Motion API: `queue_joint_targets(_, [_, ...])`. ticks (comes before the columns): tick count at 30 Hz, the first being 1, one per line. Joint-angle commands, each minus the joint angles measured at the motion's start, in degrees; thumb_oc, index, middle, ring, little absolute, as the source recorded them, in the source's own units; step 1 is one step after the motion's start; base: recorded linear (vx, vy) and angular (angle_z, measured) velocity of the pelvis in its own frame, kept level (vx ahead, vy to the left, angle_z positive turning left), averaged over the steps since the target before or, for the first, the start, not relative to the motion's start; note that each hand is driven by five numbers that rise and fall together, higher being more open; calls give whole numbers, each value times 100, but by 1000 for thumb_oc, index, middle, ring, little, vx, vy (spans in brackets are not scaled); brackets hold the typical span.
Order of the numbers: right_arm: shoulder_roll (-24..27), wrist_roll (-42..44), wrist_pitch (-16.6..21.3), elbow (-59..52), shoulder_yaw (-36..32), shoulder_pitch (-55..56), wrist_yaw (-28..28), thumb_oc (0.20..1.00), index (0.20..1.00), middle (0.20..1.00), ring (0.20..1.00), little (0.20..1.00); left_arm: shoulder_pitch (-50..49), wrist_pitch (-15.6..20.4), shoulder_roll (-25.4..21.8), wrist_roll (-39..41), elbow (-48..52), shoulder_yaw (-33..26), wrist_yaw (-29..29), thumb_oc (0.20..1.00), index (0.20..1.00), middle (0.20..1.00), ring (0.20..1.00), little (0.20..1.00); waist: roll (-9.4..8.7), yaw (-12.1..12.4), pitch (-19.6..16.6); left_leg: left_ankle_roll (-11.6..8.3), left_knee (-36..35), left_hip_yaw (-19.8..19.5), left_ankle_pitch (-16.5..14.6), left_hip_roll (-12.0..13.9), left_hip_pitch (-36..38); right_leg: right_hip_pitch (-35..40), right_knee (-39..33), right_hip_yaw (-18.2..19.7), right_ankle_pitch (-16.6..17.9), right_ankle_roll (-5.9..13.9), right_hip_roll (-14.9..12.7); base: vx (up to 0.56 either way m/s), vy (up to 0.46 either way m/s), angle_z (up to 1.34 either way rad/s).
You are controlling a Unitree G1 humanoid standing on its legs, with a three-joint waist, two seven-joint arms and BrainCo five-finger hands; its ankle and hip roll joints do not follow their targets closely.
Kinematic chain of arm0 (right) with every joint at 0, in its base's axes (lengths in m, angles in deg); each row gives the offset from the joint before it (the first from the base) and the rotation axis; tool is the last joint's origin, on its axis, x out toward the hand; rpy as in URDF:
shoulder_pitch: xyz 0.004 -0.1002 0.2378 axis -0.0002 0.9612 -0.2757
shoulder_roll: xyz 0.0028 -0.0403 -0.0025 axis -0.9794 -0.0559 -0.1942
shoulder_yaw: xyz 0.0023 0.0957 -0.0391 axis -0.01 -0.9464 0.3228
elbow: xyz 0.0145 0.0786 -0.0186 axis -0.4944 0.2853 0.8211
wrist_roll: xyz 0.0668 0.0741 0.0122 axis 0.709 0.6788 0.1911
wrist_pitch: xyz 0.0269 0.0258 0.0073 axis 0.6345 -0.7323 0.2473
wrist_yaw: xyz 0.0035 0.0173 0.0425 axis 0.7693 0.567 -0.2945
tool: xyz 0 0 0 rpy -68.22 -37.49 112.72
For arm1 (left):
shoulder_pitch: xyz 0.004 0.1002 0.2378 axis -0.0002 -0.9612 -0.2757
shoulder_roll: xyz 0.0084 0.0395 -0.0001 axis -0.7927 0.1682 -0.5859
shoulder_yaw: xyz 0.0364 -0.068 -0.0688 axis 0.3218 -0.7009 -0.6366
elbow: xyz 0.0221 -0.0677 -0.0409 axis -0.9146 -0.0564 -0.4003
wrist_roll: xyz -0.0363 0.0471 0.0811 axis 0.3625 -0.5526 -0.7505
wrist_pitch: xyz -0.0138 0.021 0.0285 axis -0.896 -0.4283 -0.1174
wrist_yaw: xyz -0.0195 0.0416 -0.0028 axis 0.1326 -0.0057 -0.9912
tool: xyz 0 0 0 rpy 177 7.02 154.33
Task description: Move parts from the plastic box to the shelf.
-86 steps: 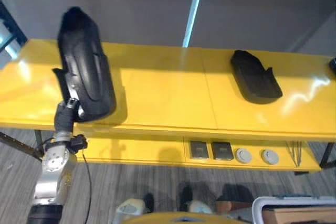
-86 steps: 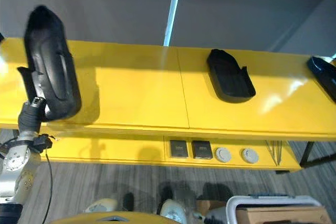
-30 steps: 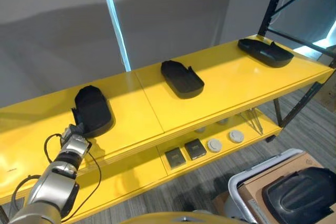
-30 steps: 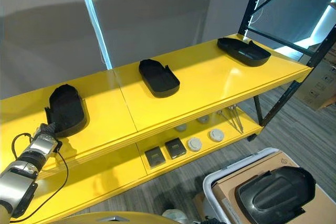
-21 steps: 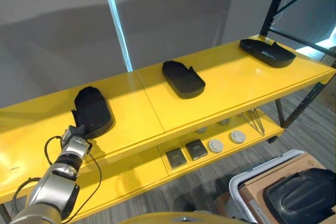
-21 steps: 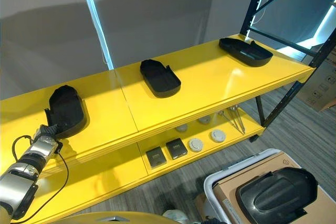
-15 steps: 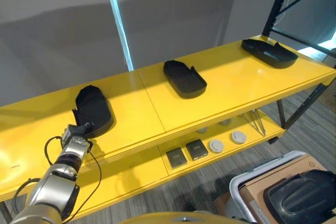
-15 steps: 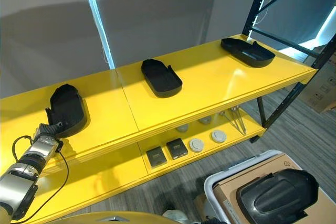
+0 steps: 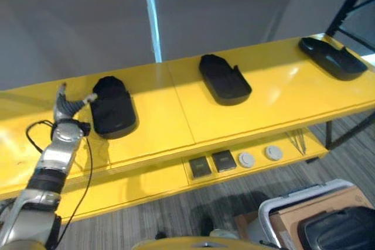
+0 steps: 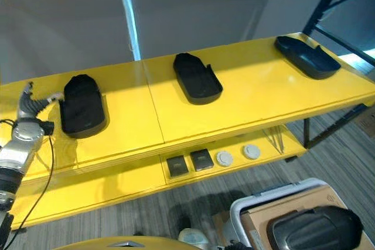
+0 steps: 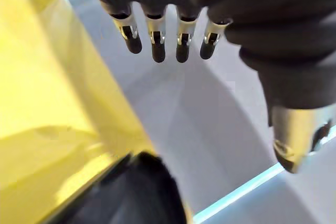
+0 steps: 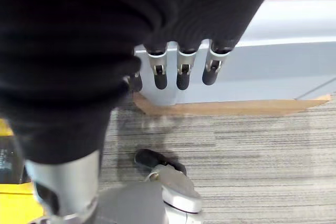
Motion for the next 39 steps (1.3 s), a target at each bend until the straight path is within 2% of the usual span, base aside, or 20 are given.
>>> queue_joint_targets(1, [-71,93,125,279,-41,-31,124,1000,1000,1000,1000,1000,67,669,-361,-164,372,-471,13,1000,1000,1000,1000,1000,-51,145,-178,-364,484,-199,-131,525,-399,177,318,46,-507,697,-605,13,4,6])
queue_joint_targets(2, [-82,88,117,267,-60,-21,126,1000,1000,1000,1000,1000,1,695,-364,-198,565,-548,-21,1000,1000,1000,1000,1000,-56,164,-178,-366,484,-209,-133,523,-400,183,314,36,-506,698,-607,13,6,9])
queue_joint_targets(6, [-176,79,93,204,-165,38,167,1000,1000,1000,1000,1000,-506,1416,-222,-1,1703,-936,-586,1000,1000,1000,1000,1000,-86,292,-187,-389,479,-255,-141,512,-421,225,273,-32,-492,704,-620,21,5,15])
queue_joint_targets(7, [-189,55,73,148,-206,70,152,1000,1000,1000,1000,1000,-699,1677,-25,222,2148,-1019,-847,1000,1000,1000,1000,1000,-97,329,-179,-406,476,-277,-137,514,-432,233,260,-53,-480,705,-623,40,7,8])
queue_joint_targets(10, [-236,33,38,48,-247,123,159,1000,1000,1000,1000,1000,-1003,1869,356,267,2557,-862,-1311,1000,1000,1000,1000,1000,-108,350,-149,-431,468,-293,-127,519,-443,228,267,-72,-467,708,-622,39,4,1])
queue_joint_targets(12, [-307,53,35,-65,-226,199,216,1000,1000,1000,1000,1000,-1433,1994,903,441,2796,-421,-1925,1000,1000,1000,1000,1000,-125,383,-82,-442,492,-314,-132,524,-518,166,291,-80,-457,706,-622,0,0,0])
queue_joint_targets(15, [-318,129,51,-95,-189,215,269,1000,1000,1000,1000,1000,-1672,1969,1122,462,2838,-128,-2085,1000,1000,1000,1000,1000,-126,413,-10,-448,520,-346,-121,526,-605,93,302,-82,-432,705,-624,-38,-2,-1])
queue_joint_targets(16, [-326,193,87,-86,-154,207,311,1000,1000,1000,1000,1000,-1750,2074,1147,670,2722,114,-2163,809,809,809,809,809,-126,426,41,-444,543,-361,-121,522,-670,41,317,-80,-422,709,-626,-130,-6,-2])
queue_joint_targets(17, [-302,281,143,-36,-113,173,332,1000,1000,1000,1000,1000,-1801,2275,1189,613,2601,339,-2135,473,473,473,473,473,-127,446,90,-442,570,-380,-111,521,-753,-23,326,-85,-403,705,-626,-161,-8,-1])
queue_joint_targets(18, [-278,342,192,22,-95,122,324,1000,1000,1000,1000,1000,-1827,2536,1194,541,2471,565,-2002,200,200,200,200,200,-125,452,142,-441,580,-388,-100,522,-801,-68,331,-87,-388,708,-625,-158,-10,1])
queue_joint_targets(21, [-214,545,316,165,-23,8,312,1000,1000,1000,1000,1000,-1892,2998,1171,328,2157,1002,-1688,200,200,200,200,200,-111,463,272,-449,568,-389,-52,545,-866,-128,307,-94,-345,700,-613,-78,-10,0])
queue_joint_targets(28, [-179,544,416,145,17,126,295,1000,1000,1000,1000,1000,-2035,3221,1068,-204,1928,1183,-989,200,200,200,200,200,-130,401,309,-487,510,-318,-4,590,-789,-74,243,-104,-316,720,-606,0,0,0])
queue_joint_targets(32, [-156,516,431,118,51,171,287,1000,1000,1000,1000,1000,-1839,3076,1007,-209,1655,1242,-521,200,200,200,200,200,-126,325,294,-494,519,-272,4,611,-769,-80,263,-61,-319,730,-606,0,0,0])
queue_joint_targets(39, [-119,377,342,-21,182,212,260,1000,1000,1000,1000,1000,-1457,2806,1212,-103,702,1416,-288,200,200,200,200,200,-138,148,311,-511,540,-163,-3,657,-710,-94,291,54,-330,737,-590,7,2,-2])
